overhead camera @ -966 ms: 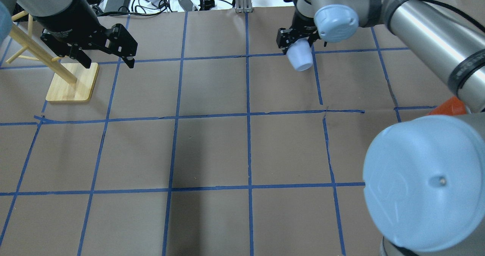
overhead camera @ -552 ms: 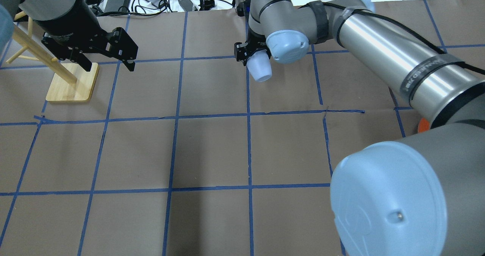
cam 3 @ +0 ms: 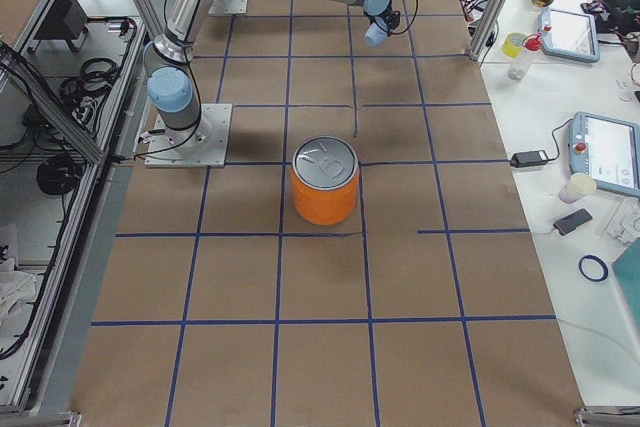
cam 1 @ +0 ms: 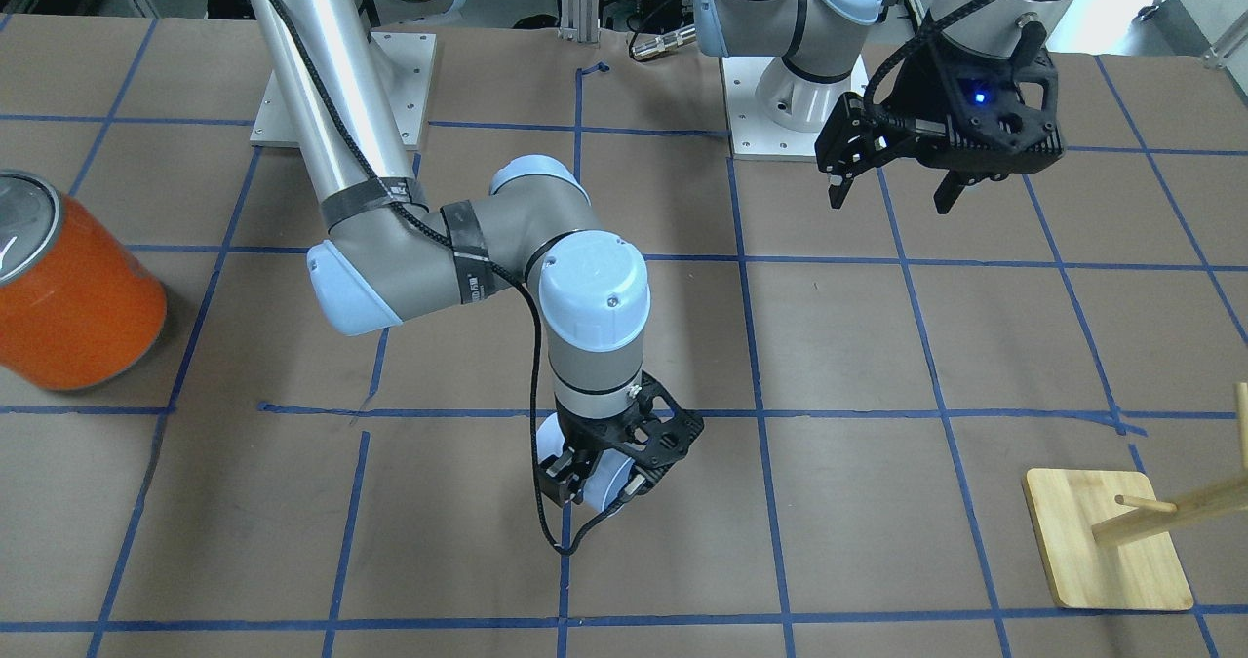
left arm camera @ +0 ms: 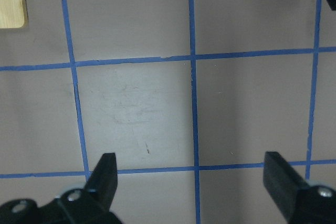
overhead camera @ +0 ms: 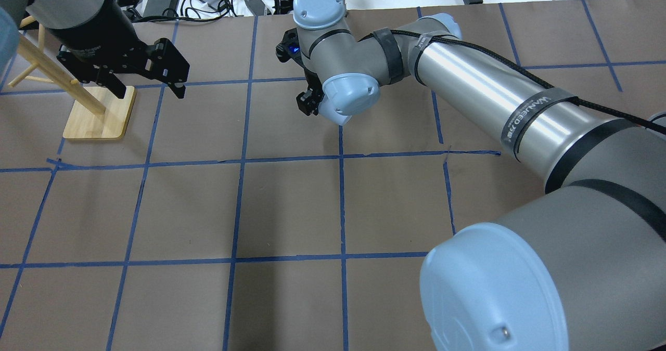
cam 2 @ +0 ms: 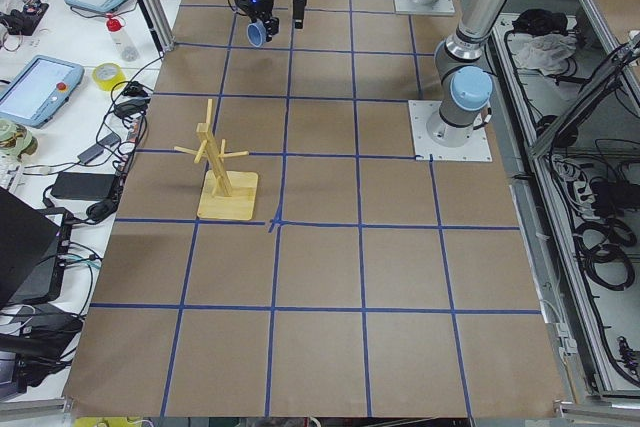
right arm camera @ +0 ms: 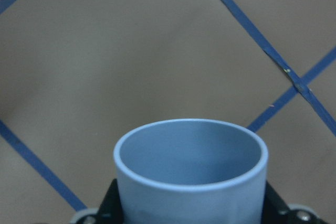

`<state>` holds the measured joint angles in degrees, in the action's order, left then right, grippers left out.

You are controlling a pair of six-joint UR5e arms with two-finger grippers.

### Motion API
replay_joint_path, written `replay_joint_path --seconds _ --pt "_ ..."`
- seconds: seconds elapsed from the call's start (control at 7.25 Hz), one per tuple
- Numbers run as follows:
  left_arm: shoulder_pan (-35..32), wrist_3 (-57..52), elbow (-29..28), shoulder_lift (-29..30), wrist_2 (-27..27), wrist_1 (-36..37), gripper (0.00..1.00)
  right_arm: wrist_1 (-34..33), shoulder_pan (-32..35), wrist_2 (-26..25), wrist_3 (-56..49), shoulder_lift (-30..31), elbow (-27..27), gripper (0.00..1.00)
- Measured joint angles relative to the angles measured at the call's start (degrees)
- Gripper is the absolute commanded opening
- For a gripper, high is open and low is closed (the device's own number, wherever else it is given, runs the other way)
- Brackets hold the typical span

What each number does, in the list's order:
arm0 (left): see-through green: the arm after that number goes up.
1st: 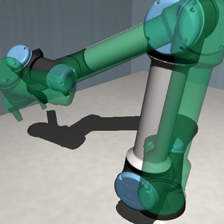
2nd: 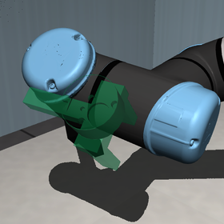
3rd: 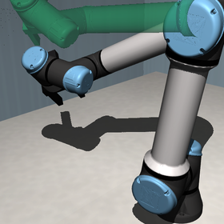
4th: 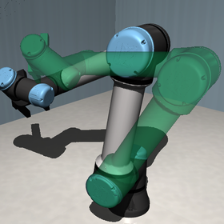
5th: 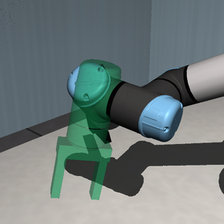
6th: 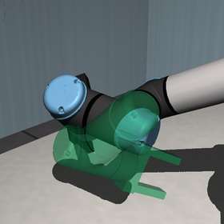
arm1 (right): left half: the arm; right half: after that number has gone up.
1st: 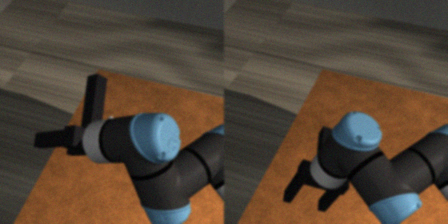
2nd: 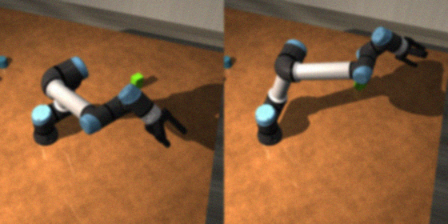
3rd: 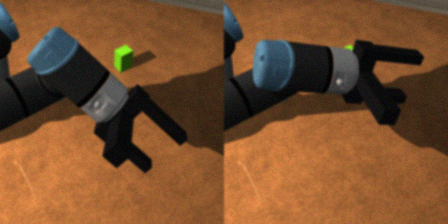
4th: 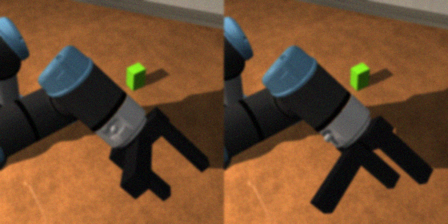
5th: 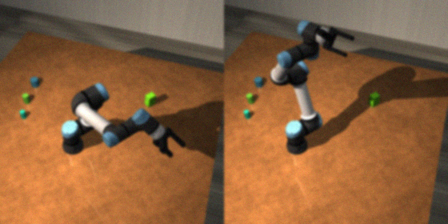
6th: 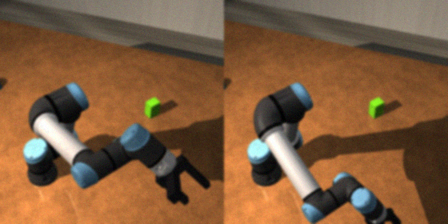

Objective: Flip cup
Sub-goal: 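Carry the cup with the right gripper toward the table center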

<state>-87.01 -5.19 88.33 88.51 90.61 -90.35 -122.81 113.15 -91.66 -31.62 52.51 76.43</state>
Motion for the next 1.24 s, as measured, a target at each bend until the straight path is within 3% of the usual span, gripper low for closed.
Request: replay_joint_path --seconds 0.14,0.69,1.1,1.24 --pt "0.0 0.0 0.0 0.0 0.0 0.0 1.00 -0.4 1.1 -0.1 -8.7 0.0 0.3 0.31" --pt "0.0 0.0 0.0 0.0 0.0 0.0 1.00 -0.3 2.1 1.3 -39.8 -0.8 1.0 0.35" --pt "0.0 0.0 0.0 0.0 0.0 0.0 1.00 -0.5 3.3 2.1 -46.0 -1.2 4.1 0.37" --pt "0.0 0.0 0.0 0.0 0.0 0.0 1.00 -0.4 3.3 2.1 -45.9 -1.2 4.7 0.91"
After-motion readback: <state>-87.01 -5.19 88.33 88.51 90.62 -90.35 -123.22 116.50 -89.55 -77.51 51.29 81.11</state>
